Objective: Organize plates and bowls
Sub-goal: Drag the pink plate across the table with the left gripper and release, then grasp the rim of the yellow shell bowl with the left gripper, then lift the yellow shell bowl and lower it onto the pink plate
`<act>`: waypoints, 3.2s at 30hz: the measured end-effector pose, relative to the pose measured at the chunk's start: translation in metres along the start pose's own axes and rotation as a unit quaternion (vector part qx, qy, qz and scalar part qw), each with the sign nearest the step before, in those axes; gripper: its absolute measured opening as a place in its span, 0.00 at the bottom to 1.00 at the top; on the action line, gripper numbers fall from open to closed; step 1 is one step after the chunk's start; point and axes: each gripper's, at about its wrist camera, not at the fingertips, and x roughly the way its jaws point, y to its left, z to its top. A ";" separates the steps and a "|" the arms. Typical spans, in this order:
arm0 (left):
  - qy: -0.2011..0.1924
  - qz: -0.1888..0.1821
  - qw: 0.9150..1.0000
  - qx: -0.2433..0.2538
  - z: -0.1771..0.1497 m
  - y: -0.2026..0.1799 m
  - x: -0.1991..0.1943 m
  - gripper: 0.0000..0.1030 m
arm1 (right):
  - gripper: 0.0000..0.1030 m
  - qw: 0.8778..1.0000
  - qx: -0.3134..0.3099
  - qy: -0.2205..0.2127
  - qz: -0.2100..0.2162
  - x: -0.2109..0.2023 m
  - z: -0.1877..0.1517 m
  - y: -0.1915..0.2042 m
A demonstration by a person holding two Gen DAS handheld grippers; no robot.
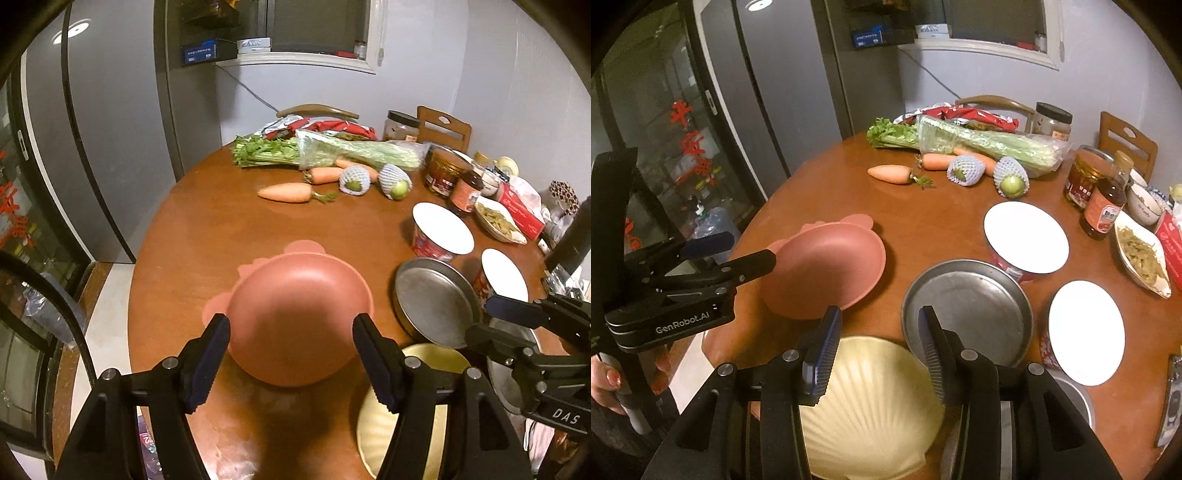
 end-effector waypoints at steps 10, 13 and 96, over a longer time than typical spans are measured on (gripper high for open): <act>0.052 -0.024 0.998 0.018 -0.045 -0.025 0.015 0.66 | 0.46 1.000 0.006 0.025 0.014 -0.008 -0.049 0.000; 0.073 -0.037 0.996 0.022 -0.061 -0.030 0.020 0.66 | 0.46 0.999 0.009 0.031 0.014 -0.010 -0.061 0.000; 0.077 -0.084 0.993 -0.034 -0.069 -0.007 0.020 0.43 | 0.27 0.999 0.007 0.036 -0.007 0.015 -0.062 0.010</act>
